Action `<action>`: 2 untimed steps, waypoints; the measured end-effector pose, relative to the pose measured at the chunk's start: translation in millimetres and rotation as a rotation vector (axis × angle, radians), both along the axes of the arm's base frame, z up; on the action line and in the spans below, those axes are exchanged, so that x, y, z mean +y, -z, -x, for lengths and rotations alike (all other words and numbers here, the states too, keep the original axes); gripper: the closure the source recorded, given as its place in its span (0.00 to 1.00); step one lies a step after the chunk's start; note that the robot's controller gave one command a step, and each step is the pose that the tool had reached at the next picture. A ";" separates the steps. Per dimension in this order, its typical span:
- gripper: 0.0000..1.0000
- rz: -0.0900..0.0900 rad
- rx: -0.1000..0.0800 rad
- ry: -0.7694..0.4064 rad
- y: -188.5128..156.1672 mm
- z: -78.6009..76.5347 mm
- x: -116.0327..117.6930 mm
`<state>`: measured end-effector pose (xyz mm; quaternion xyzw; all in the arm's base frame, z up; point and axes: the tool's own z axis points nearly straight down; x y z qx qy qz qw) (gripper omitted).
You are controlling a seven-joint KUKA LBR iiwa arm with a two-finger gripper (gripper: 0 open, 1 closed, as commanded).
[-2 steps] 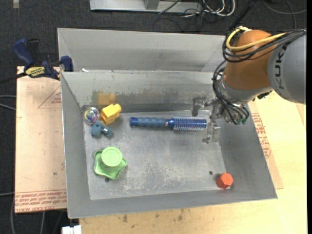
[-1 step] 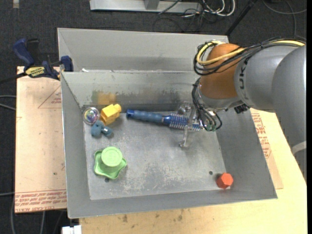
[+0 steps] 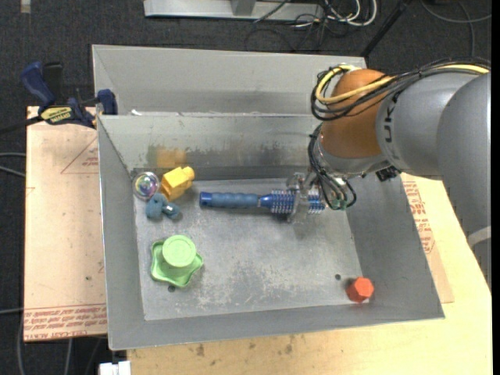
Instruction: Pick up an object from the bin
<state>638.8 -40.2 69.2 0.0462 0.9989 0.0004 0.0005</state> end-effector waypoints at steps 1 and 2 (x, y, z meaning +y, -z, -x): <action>1.00 0.000 -0.008 -0.007 -119.0 19.0 10.5; 1.00 0.000 0.008 -0.138 -60.9 65.8 8.3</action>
Offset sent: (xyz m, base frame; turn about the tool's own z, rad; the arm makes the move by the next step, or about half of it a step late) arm -0.0207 0.0097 0.1146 -0.0047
